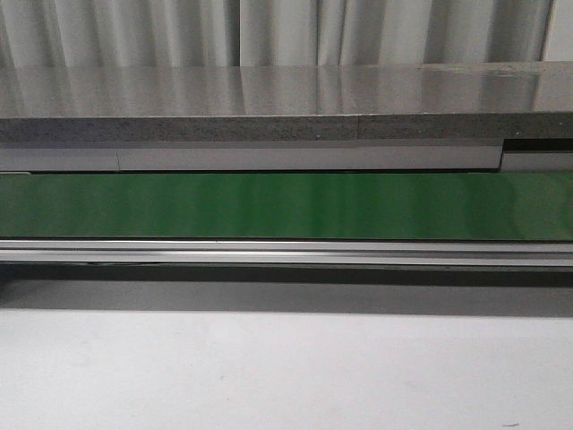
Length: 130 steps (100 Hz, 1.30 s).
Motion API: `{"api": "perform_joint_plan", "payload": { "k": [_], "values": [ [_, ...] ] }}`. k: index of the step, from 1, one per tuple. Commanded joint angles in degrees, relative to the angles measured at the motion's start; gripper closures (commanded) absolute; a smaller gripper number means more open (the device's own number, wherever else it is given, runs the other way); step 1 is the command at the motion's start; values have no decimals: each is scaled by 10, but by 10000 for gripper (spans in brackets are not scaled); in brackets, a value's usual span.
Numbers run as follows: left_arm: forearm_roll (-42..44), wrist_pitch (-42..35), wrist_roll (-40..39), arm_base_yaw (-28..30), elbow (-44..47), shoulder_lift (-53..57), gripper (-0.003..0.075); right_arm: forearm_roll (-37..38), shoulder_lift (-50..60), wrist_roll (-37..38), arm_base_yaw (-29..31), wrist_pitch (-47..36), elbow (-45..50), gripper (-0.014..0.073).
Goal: Move button from right to left
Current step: 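Move the right gripper down toward the yellow push-button in the green tray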
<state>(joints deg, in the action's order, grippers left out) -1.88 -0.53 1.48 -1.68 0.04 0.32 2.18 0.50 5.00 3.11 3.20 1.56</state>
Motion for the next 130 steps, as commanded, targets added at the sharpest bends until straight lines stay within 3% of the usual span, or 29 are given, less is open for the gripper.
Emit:
{"api": "perform_joint_plan", "payload": {
  "k": [1, 74, 90, 130],
  "values": [
    [-1, -46, -5, 1, 25, 18, 740, 7, 12, -1, 3, -42, -9, 659],
    [-1, -46, -5, 1, 25, 18, 740, 7, 12, -1, 3, -42, -9, 659],
    [-1, -46, -5, 1, 25, 18, 740, 7, 12, -1, 3, -77, -23, 659],
    [-1, -46, -5, 1, 25, 18, 740, 7, -120, -1, 4, 107, -225, 650]
  ]
}}
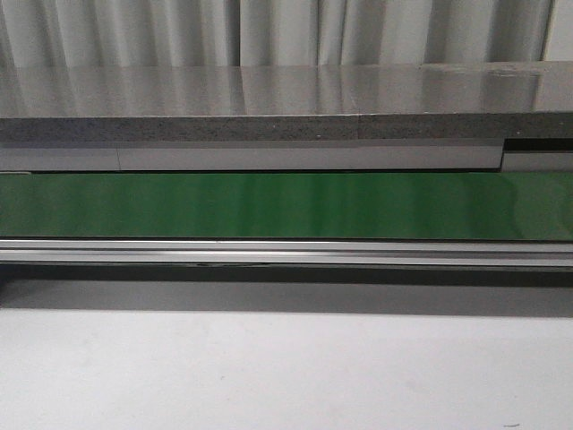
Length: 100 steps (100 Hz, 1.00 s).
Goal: Move button from right to left
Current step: 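Move the right gripper down toward the yellow push-button in the green tray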
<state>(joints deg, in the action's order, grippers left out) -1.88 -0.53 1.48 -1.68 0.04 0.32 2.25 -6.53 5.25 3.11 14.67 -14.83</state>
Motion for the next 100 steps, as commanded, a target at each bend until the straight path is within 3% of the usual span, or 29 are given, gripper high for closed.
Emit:
{"api": "perform_joint_plan", "payload": {
  "k": [1, 59, 100],
  "values": [
    [-1, -46, -5, 1, 25, 18, 740, 6, -56, -4, 4, -7, -65, 650],
    [-1, -46, -5, 1, 25, 18, 740, 17, -345, 7, 17, 66, -303, 650],
    [-1, -46, -5, 1, 25, 18, 740, 17, -513, 9, 191, 112, -390, 650]
  ]
}}
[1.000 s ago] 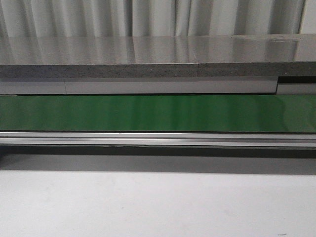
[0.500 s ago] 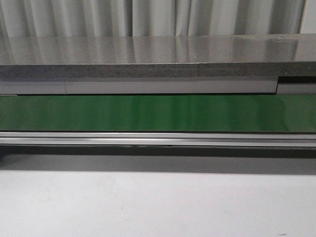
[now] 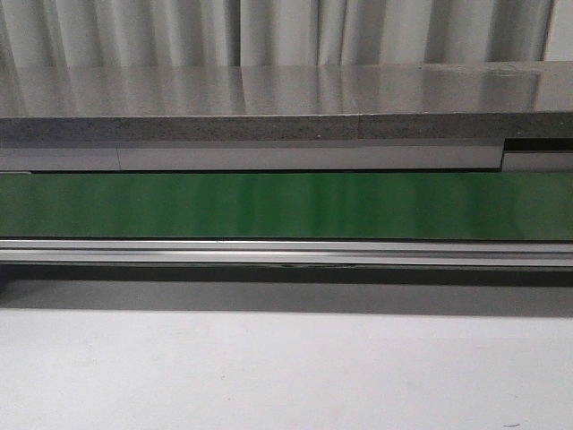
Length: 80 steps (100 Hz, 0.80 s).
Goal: Move button from right to left
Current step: 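Move the right gripper down toward the yellow push-button in the green tray, then close the right gripper on the yellow push-button's base and lift it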
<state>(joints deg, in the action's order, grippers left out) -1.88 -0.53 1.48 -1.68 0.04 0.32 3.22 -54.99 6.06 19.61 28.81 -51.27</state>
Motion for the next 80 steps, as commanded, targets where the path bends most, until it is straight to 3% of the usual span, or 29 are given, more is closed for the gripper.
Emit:
{"api": "perform_joint_plan", "payload": {
  "k": [1, 34, 45, 54, 69, 73, 80],
  "values": [
    [-1, -46, -5, 1, 25, 18, 740, 8, -35, 1, 30, -30, -27, 650],
    [-1, -46, -5, 1, 25, 18, 740, 2, -198, 0, 106, 13, -83, 650],
    [-1, -46, -5, 1, 25, 18, 740, -4, -259, -13, 121, 47, -120, 615],
    [-1, -46, -5, 1, 25, 18, 740, -27, -307, -36, 126, 91, -159, 479],
    [-1, -46, -5, 1, 25, 18, 740, -60, -389, -103, 126, 152, -227, 124],
    [-1, -46, -5, 1, 25, 18, 740, -65, -409, -129, 126, 163, -241, 70],
    [-1, -46, -5, 1, 25, 18, 740, -68, -437, -169, 125, 184, -265, 53]
  ]
}}
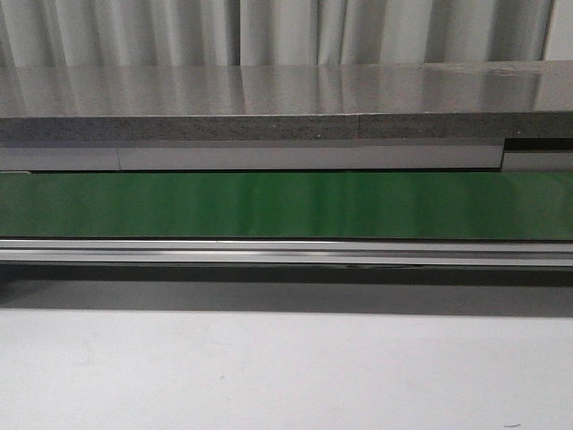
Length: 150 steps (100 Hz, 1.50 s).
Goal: Move button from right to left
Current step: 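Close the right gripper on the yellow push-button's base and lift it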
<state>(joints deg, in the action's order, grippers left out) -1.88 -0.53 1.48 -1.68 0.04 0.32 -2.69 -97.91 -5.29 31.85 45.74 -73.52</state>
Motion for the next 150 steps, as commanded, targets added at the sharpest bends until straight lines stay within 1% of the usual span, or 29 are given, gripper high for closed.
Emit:
{"api": "perform_joint_plan", "payload": {
  "k": [1, 5, 17, 38, 68, 114, 121, 133, 138, 143, 150],
  "values": [
    [-1, -46, -5, 1, 25, 18, 740, -9, -10, -59, 3, 16, -46, 53],
    [-1, -46, -5, 1, 25, 18, 740, -9, -24, -78, 2, 25, -54, 53],
    [-1, -46, -5, 1, 25, 18, 740, -9, -52, -102, 2, 31, -71, 54],
    [-1, -46, -5, 1, 25, 18, 740, -15, -74, -153, 1, 31, -72, 54],
    [-1, -46, -5, 1, 25, 18, 740, -17, -90, -180, 1, 38, -72, 54],
    [-1, -46, -5, 1, 25, 18, 740, -16, -133, -190, 1, 40, -69, 58],
    [-1, -46, -5, 1, 25, 18, 740, -16, -136, -190, 1, 39, -69, 116],
    [-1, -46, -5, 1, 25, 18, 740, -17, -137, -190, 1, 41, -69, 303],
    [-1, -46, -5, 1, 25, 18, 740, -17, -137, -190, 1, 41, -69, 353],
    [-1, -46, -5, 1, 25, 18, 740, -18, -137, -190, 1, 41, -69, 374],
    [-1, -46, -5, 1, 25, 18, 740, -23, -135, -190, 1, 43, -70, 374]
  ]
}}
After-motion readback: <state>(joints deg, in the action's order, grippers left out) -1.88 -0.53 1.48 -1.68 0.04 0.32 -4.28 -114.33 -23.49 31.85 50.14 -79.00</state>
